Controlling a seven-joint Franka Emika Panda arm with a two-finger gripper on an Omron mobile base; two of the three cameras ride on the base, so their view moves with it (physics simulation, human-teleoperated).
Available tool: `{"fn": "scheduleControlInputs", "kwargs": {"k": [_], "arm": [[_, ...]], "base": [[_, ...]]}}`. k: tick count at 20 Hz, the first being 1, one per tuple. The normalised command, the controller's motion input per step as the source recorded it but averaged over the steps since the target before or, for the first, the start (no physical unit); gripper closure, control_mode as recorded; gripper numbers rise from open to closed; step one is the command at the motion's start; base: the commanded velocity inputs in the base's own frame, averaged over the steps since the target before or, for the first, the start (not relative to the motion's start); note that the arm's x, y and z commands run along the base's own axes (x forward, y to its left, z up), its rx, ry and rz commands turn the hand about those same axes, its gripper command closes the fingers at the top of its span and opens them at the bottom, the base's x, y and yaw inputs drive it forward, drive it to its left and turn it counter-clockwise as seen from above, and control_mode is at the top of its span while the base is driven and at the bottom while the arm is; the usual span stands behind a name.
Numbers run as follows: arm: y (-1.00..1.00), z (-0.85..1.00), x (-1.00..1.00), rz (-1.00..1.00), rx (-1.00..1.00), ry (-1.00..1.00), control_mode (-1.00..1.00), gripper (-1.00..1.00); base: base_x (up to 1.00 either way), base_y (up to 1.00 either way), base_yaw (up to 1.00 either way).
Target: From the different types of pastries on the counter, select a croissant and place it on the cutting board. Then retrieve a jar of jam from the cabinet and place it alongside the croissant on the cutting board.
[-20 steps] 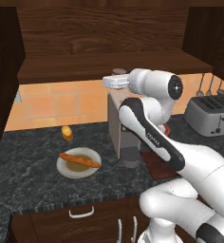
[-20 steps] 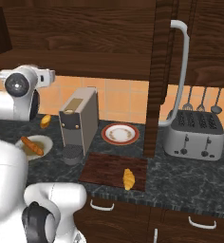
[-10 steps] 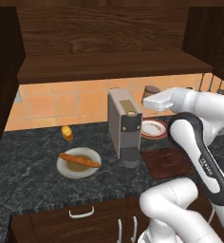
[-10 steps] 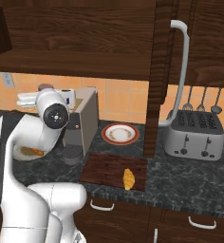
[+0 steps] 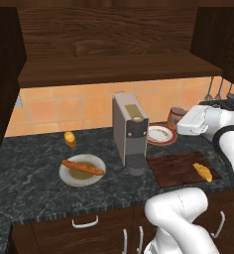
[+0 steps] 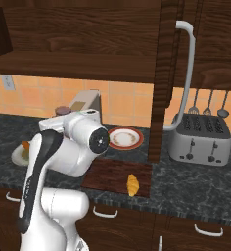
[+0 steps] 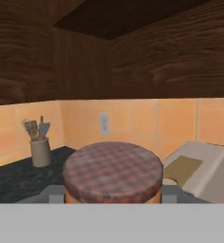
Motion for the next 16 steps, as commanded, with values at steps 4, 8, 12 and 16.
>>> {"fn": "scheduleControlInputs", "kwargs": {"k": [4, 8, 12, 16], "arm": [[-0.5, -0.62, -0.14, 0.16, 0.0, 0.0, -1.0, 1.0], [-0.45, -0.57, 0.01, 0.16, 0.0, -0.05, -1.0, 1.0], [-0.36, -0.53, 0.18, 0.18, 0.0, 0.0, -1.0, 1.0], [-0.21, -0.57, 0.22, 0.19, 0.0, 0.0, -1.0, 1.0]], "base": [[0.0, 0.0, 0.0], [0.0, 0.0, 0.0], [0.0, 0.0, 0.0], [0.0, 0.0, 0.0]]}}
